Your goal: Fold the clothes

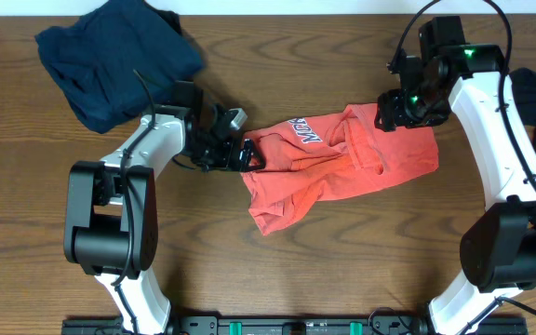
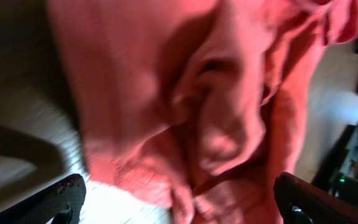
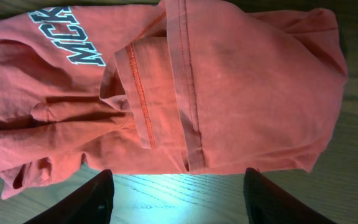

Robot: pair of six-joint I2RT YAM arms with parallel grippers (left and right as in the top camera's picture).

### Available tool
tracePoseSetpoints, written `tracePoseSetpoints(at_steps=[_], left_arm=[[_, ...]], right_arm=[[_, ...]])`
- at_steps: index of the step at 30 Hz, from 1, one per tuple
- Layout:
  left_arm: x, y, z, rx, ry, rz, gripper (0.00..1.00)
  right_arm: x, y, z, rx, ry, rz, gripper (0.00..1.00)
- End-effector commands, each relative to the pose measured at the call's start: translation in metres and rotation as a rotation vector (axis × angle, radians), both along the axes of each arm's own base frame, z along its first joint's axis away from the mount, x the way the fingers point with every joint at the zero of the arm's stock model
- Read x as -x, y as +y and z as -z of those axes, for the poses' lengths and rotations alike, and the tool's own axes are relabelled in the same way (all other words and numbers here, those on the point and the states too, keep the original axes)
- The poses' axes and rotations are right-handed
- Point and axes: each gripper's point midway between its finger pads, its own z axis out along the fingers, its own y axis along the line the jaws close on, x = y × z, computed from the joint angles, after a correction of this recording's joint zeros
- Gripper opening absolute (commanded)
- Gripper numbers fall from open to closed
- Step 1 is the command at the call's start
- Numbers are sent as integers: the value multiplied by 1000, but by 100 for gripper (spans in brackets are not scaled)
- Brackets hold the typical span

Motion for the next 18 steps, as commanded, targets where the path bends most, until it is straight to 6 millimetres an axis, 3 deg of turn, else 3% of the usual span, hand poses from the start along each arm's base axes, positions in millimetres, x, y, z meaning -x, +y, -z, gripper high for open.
tracePoseSetpoints(at_steps=[1, 7, 14, 18], left_arm=[[3, -8, -5, 72, 0, 23, 98], [10, -6, -1, 60, 34, 20, 98], [20, 20, 26, -138, 87, -16, 98], [20, 22, 29, -169, 95, -32, 98]], right_arm=[[2, -3, -1, -5, 3, -3, 65], [3, -3, 0, -5, 7, -3, 65], [7, -3, 0, -3, 26, -4, 66], [7, -3, 0, -3, 26, -3, 66]])
